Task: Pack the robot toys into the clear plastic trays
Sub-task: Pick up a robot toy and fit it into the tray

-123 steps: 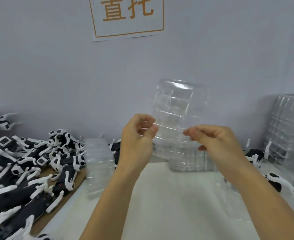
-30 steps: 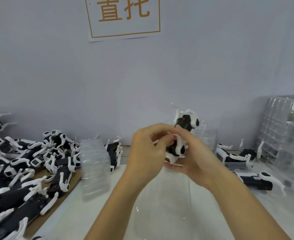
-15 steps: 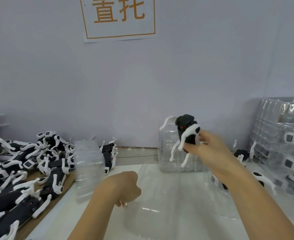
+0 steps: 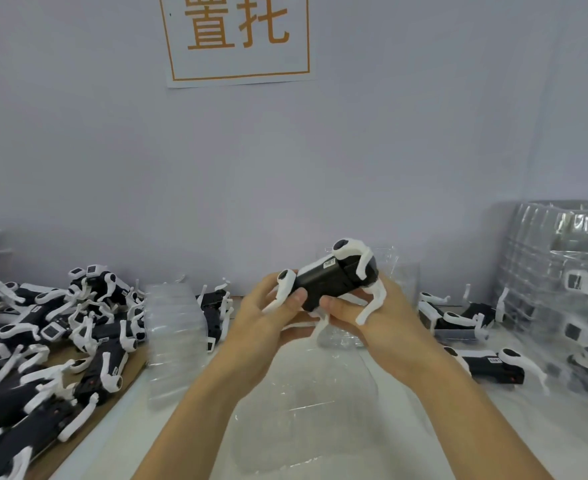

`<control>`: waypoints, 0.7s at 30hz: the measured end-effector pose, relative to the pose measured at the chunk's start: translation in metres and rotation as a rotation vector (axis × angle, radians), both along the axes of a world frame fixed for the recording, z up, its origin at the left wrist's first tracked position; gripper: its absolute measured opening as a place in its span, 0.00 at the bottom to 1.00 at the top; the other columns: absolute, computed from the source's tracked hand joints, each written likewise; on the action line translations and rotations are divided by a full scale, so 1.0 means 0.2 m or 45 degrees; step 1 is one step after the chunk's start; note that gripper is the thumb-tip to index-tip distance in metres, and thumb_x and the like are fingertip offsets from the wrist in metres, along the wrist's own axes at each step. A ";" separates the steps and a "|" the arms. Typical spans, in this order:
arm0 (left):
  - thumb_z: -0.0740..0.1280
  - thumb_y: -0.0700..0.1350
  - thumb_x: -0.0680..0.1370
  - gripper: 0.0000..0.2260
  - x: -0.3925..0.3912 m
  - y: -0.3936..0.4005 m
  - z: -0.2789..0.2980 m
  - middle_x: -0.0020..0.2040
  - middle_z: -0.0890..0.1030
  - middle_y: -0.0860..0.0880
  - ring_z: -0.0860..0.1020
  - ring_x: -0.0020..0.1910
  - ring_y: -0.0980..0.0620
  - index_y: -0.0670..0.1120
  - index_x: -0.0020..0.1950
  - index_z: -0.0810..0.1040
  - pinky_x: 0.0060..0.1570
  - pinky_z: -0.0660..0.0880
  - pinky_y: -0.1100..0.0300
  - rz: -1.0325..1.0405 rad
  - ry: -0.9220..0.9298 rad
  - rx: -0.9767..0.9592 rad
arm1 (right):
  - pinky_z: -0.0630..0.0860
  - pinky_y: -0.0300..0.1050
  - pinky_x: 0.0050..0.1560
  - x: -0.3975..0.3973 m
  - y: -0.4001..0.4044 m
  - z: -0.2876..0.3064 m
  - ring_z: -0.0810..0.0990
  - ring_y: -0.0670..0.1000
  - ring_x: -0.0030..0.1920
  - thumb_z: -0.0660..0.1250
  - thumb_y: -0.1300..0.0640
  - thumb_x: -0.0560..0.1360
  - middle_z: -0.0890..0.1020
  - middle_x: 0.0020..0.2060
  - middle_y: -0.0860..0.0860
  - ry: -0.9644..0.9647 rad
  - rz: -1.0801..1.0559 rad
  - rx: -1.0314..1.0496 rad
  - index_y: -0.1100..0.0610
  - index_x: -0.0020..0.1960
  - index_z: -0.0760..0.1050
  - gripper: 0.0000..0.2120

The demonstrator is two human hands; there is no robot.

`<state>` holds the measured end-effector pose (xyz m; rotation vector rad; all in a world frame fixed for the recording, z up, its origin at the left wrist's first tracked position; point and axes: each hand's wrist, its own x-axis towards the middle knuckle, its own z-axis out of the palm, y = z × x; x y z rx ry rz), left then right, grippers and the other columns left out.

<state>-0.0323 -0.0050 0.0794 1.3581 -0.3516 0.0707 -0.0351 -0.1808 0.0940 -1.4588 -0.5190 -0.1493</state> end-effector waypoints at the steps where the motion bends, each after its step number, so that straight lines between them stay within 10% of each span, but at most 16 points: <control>1: 0.68 0.42 0.79 0.11 0.00 0.01 0.01 0.53 0.83 0.40 0.84 0.45 0.44 0.46 0.62 0.78 0.43 0.80 0.59 0.075 -0.014 -0.025 | 0.81 0.48 0.55 0.00 0.00 -0.01 0.83 0.53 0.57 0.70 0.71 0.74 0.85 0.55 0.52 0.019 0.033 -0.037 0.50 0.60 0.79 0.22; 5: 0.68 0.36 0.79 0.10 0.03 0.08 0.04 0.52 0.81 0.40 0.83 0.38 0.50 0.48 0.57 0.81 0.43 0.82 0.57 0.361 -0.064 0.113 | 0.81 0.45 0.49 0.03 -0.05 0.01 0.85 0.52 0.52 0.57 0.80 0.74 0.85 0.55 0.53 0.219 -0.036 0.051 0.51 0.66 0.76 0.31; 9: 0.70 0.37 0.78 0.10 0.03 0.14 0.05 0.50 0.80 0.44 0.83 0.37 0.56 0.52 0.54 0.80 0.41 0.81 0.61 0.557 -0.155 0.383 | 0.78 0.45 0.53 0.04 -0.10 0.05 0.84 0.49 0.54 0.60 0.65 0.81 0.86 0.51 0.47 0.182 -0.269 0.040 0.50 0.61 0.79 0.16; 12: 0.72 0.37 0.76 0.12 -0.01 0.09 0.05 0.45 0.81 0.52 0.83 0.41 0.53 0.54 0.53 0.80 0.43 0.83 0.57 0.513 -0.230 0.558 | 0.74 0.41 0.54 0.02 -0.10 0.04 0.81 0.41 0.56 0.69 0.49 0.77 0.83 0.55 0.39 -0.007 -0.233 -0.387 0.42 0.62 0.78 0.13; 16: 0.72 0.37 0.76 0.15 -0.02 0.00 0.04 0.39 0.81 0.60 0.81 0.40 0.62 0.57 0.52 0.77 0.44 0.80 0.63 0.460 -0.390 0.769 | 0.75 0.37 0.48 0.01 -0.05 0.02 0.80 0.40 0.47 0.74 0.52 0.72 0.83 0.47 0.39 -0.174 -0.320 -1.000 0.42 0.57 0.79 0.14; 21: 0.71 0.46 0.78 0.22 -0.01 0.13 -0.01 0.59 0.77 0.64 0.73 0.60 0.70 0.63 0.67 0.70 0.56 0.70 0.73 0.251 -0.305 0.910 | 0.76 0.48 0.51 0.04 -0.08 -0.01 0.79 0.49 0.47 0.73 0.58 0.72 0.81 0.47 0.44 -0.165 -0.560 -1.004 0.46 0.53 0.79 0.12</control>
